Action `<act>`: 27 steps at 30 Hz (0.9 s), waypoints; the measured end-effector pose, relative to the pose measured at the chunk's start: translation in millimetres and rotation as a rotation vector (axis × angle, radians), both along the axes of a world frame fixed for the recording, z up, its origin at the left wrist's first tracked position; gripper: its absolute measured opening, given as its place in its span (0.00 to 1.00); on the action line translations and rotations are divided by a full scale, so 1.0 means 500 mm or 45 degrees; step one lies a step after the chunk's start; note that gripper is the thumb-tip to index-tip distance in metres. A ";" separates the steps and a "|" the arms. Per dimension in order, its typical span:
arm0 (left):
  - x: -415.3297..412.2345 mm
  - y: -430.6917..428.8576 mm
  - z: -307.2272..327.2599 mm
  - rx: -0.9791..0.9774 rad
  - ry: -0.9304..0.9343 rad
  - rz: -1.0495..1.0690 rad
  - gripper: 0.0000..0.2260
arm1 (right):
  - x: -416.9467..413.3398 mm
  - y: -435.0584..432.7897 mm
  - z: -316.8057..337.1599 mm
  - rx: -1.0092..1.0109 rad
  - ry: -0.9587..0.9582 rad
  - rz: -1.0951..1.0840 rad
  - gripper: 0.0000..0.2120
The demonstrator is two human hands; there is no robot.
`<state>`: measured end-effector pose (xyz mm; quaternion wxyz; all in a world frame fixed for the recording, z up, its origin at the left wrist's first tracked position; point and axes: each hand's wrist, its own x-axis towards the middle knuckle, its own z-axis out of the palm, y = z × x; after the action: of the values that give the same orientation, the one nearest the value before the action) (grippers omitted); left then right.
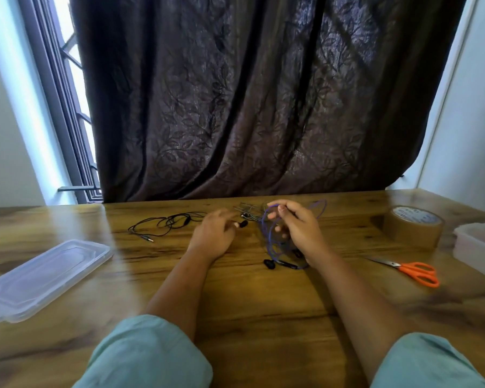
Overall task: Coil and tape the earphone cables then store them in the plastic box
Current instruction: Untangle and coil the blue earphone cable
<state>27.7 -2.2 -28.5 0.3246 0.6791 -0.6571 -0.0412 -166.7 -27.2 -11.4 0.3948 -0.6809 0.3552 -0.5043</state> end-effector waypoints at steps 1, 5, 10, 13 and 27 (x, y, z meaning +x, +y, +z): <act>-0.010 0.010 0.005 -0.018 0.227 -0.097 0.15 | 0.004 0.007 0.010 0.031 -0.074 0.085 0.12; -0.064 0.065 0.033 0.039 0.913 -0.327 0.16 | 0.020 0.027 0.032 -0.007 -0.169 0.242 0.12; -0.137 0.116 0.032 0.159 0.910 -0.510 0.06 | 0.025 0.041 0.045 -0.071 -0.206 0.164 0.09; -0.114 0.123 0.043 -0.116 1.069 -0.279 0.09 | 0.018 0.033 0.042 -0.126 -0.223 -0.046 0.08; -0.020 0.095 0.053 -0.600 1.564 0.254 0.11 | -0.029 -0.003 0.011 -0.015 0.819 -0.767 0.15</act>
<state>17.7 45.5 -2.1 0.7820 0.5006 -0.2782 -0.2459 -181.2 -28.8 -5.8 0.0955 -0.6715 0.6398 -0.3614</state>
